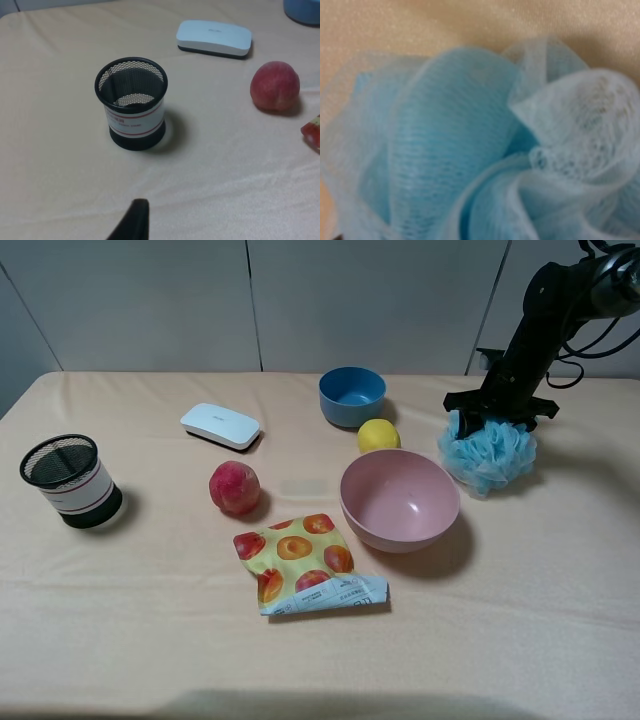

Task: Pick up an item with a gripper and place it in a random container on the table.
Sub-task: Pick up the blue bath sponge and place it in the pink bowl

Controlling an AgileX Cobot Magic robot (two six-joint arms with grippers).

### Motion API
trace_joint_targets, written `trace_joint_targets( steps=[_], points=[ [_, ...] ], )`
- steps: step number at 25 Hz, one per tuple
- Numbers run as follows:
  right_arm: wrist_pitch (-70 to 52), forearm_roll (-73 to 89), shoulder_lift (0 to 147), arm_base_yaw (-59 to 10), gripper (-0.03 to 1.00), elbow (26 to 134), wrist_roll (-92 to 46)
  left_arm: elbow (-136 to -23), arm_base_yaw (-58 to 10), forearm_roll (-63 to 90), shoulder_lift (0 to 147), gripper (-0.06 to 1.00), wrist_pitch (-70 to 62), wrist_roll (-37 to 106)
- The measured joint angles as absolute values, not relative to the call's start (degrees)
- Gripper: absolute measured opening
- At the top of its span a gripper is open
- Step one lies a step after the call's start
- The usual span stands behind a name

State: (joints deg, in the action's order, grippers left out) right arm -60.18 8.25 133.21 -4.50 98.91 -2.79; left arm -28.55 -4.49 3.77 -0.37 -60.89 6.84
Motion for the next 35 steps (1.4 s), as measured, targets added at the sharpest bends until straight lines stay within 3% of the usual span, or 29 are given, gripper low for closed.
trace_joint_targets(
  steps=[11,23,35],
  points=[
    [-61.16,8.25,133.21,-4.50,0.43,99.50,-2.79,-28.55,-4.49,3.77,-0.37,1.00,-60.89,6.84],
    [-69.18,6.85,133.87,-4.44,0.40,108.41,-2.26,-28.55,-4.49,3.77,-0.37,1.00,-60.89,6.84],
    [-69.36,6.80,125.28,-6.81,0.37,108.52,-0.38,-28.55,-4.49,3.77,-0.37,1.00,-60.89,6.84]
  ],
)
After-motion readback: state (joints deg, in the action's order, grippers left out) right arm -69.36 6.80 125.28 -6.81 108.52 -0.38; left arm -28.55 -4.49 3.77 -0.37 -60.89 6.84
